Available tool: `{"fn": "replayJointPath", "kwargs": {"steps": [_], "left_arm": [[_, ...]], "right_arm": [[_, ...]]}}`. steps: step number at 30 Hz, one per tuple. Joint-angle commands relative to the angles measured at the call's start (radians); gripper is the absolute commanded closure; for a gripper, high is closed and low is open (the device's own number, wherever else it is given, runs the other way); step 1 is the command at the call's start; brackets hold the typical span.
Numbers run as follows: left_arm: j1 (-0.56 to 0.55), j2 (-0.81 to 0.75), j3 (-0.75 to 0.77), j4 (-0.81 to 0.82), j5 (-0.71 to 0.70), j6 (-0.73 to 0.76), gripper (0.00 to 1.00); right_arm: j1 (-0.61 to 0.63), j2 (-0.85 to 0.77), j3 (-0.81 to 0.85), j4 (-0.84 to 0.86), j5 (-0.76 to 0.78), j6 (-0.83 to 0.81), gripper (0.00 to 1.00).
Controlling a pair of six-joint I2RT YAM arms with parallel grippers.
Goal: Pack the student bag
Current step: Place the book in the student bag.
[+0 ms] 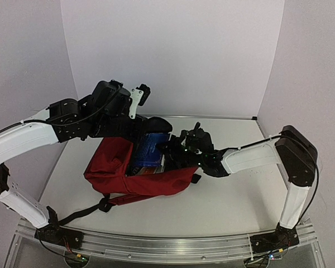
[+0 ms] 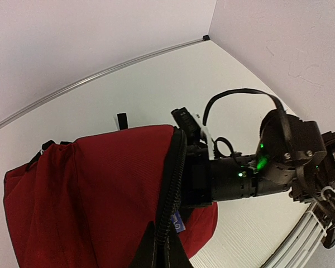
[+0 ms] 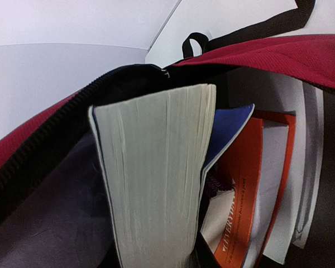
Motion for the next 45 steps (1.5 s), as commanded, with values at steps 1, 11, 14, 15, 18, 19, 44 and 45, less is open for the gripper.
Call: {"fn": "replayJointPath", "kwargs": {"steps": [1, 11, 14, 15, 18, 19, 44, 45], "left_arm": [[0.008, -0.011, 0.026, 0.114, 0.074, -0.019, 1.00], [0.059, -0.090, -0.052, 0.127, 0.059, -0.098, 1.00], [0.064, -0.112, -0.067, 0.126, 0.052, -0.102, 1.00], [0.066, -0.116, -0.068, 0.125, 0.051, -0.102, 1.00], [0.068, -0.124, -0.064, 0.123, 0.051, -0.096, 1.00], [0.069, -0.123, -0.060, 0.124, 0.056, -0.090, 1.00], [0.177, 0.062, 0.088, 0.157, 0.595, 0.046, 1.00], [0.188, 0.066, 0.079, 0.165, 0.611, 0.039, 1.00]], "right_arm": [[0.042, 0.090, 0.143, 0.133, -0.003, -0.014, 0.94], [0.045, 0.017, 0.098, 0.013, 0.107, -0.158, 0.54], [0.045, -0.026, 0.068, -0.036, 0.145, -0.202, 0.43], [0.045, -0.039, 0.061, -0.050, 0.153, -0.213, 0.42], [0.045, -0.064, 0.050, -0.078, 0.185, -0.248, 0.42], [0.045, -0.066, 0.052, -0.081, 0.185, -0.259, 0.45], [0.081, 0.200, 0.252, 0.241, -0.111, -0.309, 0.76], [0.084, 0.209, 0.262, 0.255, -0.116, -0.307, 0.76]]}}
